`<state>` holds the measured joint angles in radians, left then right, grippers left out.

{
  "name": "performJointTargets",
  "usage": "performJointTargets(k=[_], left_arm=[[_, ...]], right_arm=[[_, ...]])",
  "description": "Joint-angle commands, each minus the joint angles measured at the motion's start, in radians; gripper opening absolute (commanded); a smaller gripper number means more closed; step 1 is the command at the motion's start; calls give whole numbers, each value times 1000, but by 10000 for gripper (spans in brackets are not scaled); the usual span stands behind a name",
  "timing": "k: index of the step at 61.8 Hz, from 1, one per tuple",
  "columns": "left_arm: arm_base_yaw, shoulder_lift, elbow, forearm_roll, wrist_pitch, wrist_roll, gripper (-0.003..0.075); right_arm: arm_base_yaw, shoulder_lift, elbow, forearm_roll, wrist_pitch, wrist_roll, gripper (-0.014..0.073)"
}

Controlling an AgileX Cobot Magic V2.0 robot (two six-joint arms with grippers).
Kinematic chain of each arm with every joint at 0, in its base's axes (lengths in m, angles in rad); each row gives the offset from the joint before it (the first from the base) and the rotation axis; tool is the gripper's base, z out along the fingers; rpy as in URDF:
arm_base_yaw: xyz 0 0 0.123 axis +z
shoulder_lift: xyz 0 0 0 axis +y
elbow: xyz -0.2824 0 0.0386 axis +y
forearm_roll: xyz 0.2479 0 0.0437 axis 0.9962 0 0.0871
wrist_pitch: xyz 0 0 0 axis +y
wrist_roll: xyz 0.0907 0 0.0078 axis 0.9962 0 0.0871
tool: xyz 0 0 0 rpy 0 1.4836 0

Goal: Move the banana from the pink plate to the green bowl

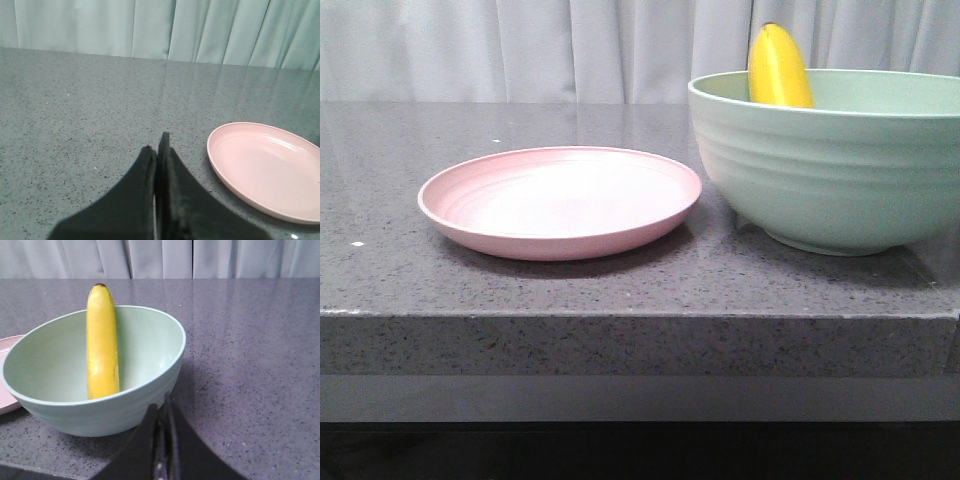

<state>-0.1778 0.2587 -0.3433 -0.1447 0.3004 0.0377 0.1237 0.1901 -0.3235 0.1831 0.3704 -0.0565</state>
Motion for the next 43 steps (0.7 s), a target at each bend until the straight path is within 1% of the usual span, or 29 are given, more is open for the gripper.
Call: performJointTargets(k=[1, 26, 34, 43], left_arm=[[3, 7, -28, -11, -89, -5, -20], [3, 4, -21, -4, -97, -5, -20], [30, -87, 30, 5, -100, -5, -20], [107, -224, 140, 5, -100, -5, -20]], right_arm=[[-3, 8, -25, 0, -79, -6, -59], [-3, 8, -25, 0, -79, -6, -59], [-3, 8, -25, 0, -79, -6, -59], [-3, 8, -25, 0, -79, -6, -59]])
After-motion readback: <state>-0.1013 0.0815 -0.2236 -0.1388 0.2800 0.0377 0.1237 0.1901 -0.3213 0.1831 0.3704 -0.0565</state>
